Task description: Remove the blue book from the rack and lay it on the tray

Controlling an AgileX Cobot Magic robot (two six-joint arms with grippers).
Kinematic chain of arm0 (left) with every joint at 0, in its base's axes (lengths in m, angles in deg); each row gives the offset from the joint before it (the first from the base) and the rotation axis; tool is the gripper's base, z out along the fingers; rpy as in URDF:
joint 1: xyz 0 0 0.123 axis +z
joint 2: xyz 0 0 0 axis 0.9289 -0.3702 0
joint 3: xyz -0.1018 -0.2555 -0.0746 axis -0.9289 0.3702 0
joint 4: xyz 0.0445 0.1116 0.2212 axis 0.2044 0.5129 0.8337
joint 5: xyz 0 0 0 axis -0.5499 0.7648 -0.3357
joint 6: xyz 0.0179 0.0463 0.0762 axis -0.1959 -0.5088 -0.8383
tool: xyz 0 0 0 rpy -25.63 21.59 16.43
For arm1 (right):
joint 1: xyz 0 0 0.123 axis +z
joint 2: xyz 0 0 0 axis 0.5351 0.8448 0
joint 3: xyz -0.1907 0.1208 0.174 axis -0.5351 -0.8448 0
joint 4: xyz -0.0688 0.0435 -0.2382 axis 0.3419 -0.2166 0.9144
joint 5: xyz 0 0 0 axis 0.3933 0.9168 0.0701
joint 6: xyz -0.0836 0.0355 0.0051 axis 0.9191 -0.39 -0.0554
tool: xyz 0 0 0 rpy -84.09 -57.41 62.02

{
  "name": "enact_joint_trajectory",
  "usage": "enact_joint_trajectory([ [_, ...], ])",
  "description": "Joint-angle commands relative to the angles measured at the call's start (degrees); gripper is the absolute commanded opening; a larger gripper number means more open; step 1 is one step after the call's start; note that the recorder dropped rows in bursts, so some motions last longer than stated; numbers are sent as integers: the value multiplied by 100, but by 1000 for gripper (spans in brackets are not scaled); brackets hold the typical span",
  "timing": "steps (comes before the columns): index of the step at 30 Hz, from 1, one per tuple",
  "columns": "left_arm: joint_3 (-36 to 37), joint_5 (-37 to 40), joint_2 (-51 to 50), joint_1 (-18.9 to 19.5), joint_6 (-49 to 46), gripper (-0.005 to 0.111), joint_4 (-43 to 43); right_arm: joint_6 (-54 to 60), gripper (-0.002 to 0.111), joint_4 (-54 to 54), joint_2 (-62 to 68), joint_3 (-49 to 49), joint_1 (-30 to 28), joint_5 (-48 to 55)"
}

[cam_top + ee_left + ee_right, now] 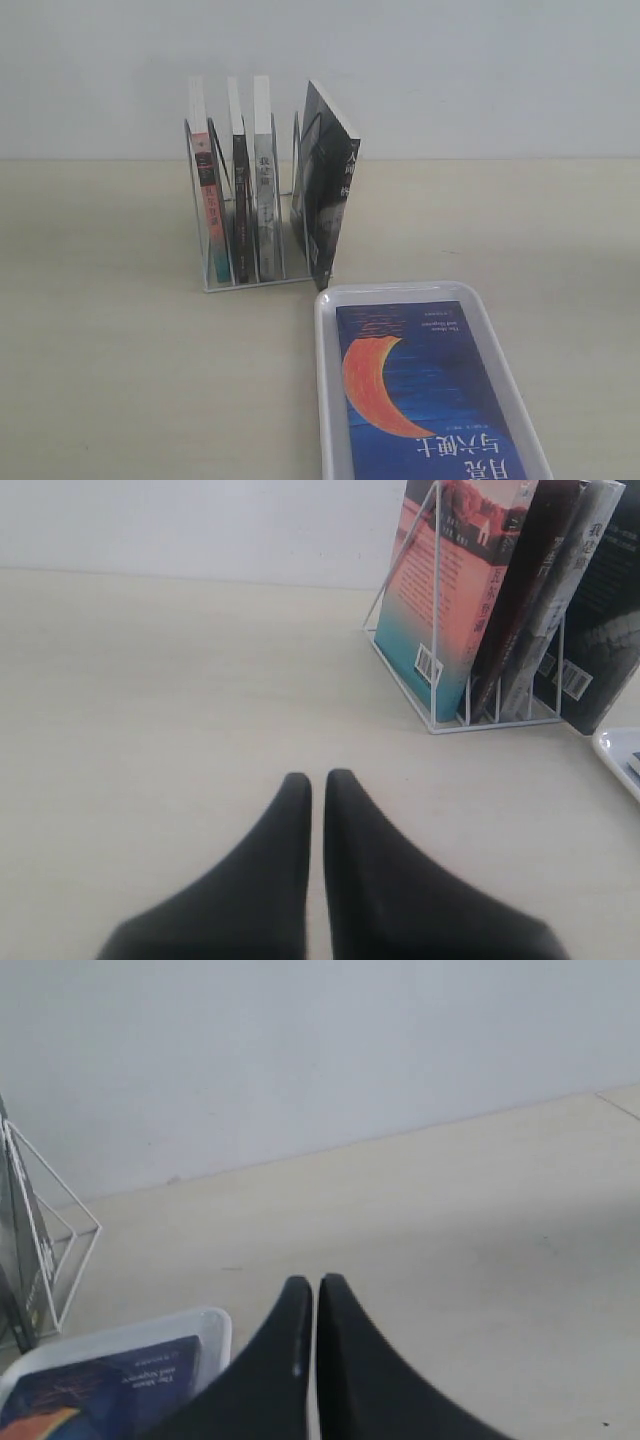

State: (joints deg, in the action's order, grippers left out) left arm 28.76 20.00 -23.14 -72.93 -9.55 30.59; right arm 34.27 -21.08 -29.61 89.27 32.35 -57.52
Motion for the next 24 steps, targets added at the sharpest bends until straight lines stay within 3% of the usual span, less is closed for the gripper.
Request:
enact_joint_trajectory([
  [1, -24, -25, 17, 6, 36, 4, 25, 127, 1, 607, -22, -22, 0, 258],
  [5, -24, -25, 17, 6, 36, 4, 25, 167, 1, 1048, -22, -22, -6, 688],
  [24, -24, -25, 17, 6, 36, 4, 25, 167, 1, 1023, -22, -22, -6, 631],
])
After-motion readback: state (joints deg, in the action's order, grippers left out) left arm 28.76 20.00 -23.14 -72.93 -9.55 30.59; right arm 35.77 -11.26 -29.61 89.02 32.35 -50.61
